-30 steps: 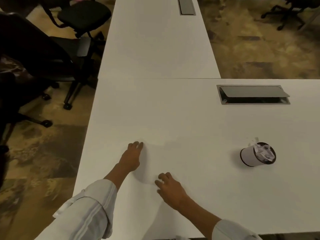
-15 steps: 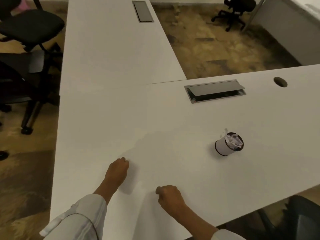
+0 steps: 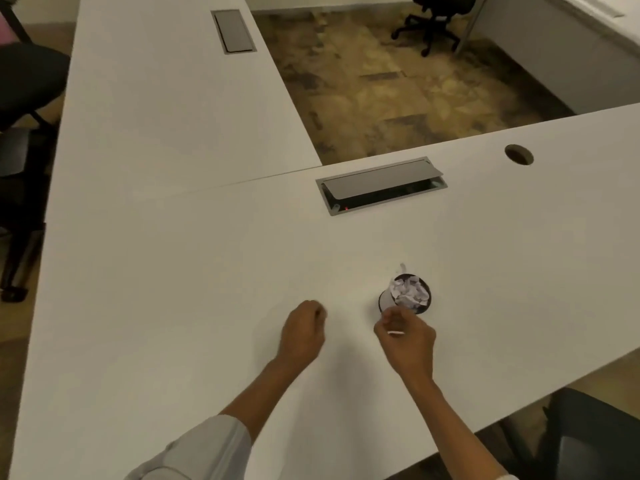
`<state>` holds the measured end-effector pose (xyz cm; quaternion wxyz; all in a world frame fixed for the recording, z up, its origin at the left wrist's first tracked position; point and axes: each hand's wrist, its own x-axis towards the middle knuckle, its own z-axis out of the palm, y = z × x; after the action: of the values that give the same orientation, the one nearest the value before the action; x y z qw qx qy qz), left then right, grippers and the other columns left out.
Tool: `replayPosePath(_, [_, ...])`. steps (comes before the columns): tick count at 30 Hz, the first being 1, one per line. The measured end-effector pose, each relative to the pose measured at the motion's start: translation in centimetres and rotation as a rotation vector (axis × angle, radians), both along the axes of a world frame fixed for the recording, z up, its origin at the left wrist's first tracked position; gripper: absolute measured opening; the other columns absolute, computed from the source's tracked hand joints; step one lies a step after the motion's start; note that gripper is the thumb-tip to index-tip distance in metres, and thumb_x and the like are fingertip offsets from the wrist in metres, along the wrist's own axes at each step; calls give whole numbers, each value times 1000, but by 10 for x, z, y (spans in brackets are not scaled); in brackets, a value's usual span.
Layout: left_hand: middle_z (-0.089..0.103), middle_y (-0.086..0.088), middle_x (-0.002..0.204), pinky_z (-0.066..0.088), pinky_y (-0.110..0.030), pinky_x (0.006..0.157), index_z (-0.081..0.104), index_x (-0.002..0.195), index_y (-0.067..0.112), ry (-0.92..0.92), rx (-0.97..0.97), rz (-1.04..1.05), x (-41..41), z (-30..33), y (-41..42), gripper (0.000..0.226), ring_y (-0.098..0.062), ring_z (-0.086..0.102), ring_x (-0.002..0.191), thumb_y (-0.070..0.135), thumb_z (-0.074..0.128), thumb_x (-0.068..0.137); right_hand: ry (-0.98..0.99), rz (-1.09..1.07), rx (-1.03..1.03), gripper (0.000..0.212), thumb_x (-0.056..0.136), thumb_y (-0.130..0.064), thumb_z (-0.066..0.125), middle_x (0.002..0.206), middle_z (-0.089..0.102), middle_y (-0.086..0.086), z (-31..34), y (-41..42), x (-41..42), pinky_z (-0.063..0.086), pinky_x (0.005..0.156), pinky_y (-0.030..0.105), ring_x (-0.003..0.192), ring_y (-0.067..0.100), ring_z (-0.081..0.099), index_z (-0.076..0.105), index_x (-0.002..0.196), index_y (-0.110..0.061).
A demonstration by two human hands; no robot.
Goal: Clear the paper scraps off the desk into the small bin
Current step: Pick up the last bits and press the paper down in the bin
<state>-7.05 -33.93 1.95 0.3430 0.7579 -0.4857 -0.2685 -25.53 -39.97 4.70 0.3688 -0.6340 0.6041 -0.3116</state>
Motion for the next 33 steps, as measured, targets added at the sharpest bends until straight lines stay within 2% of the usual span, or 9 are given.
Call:
replayPosePath(4, [63,-4,81,49,-34,68,59,83,8,102,-146,-38,-70,35,-81,13,-19,57,73,9,50,91,-15,-17,-81,20,76,-10,74,73,70,-14,13,-62,-35,52,57,9,67,-1,68,65,77,-27])
replayPosePath(9, [68,1,85,54,-37,70,64,88,13,24,-56,-148,-104,38,-128,9,-15,59,72,18,57,85,96,207,-54,7,84,-15,71,77,73,-10,8,-104,-62,52,63,7,73,-2,68,72,88,-21])
replayPosePath(13, [67,5,84,50,-24,60,64,95,15,101,-128,-88,-93,29,-134,22,-11,56,63,12,62,74,82,221,-56,16,83,-6,68,77,71,-14,2,-136,-88,47,56,3,77,-7,66,72,82,-22])
replayPosePath(16, [62,9,80,36,-9,54,61,92,21,125,-128,-29,-76,20,-133,28,-11,57,63,6,59,68,93,237,-15,23,85,-2,64,85,73,-14,-6,-175,-106,55,64,11,82,1,69,72,86,-23])
replayPosePath(18, [61,12,78,34,-7,52,60,88,24,121,-98,18,-66,12,-131,29,-10,57,62,6,57,66,149,387,-13,29,86,5,59,98,73,-8,-15,-205,-107,58,78,25,92,10,69,74,95,-18])
replayPosePath(20, [62,12,75,34,-7,51,59,84,27,127,-52,51,-60,5,-128,27,-9,58,61,8,55,65,317,649,-47,39,86,10,51,119,69,1,-26,-235,-97,51,95,35,112,20,63,72,108,-15])
replayPosePath(24, [63,11,74,37,-9,51,59,84,29,131,64,27,-55,-11,-129,28,-7,58,63,8,50,69,678,1144,-148,59,89,8,44,152,41,-1,-53,-273,-62,44,104,37,138,21,37,54,137,-24])
replayPosePath(28, [66,7,83,53,-27,68,63,93,21,63,179,-79,-48,-23,-148,30,-7,61,69,-2,50,78,825,1538,-347,67,91,-5,50,162,18,0,-78,-275,-46,42,105,43,145,27,24,30,149,-32])
replayPosePath(33, [68,3,85,55,-31,72,64,97,17,35,218,-152,-46,-33,-163,30,-13,63,71,-3,49,79,830,1673,-501,58,90,-24,54,160,24,3,-93,-270,-61,30,115,47,146,30,23,38,145,-29])
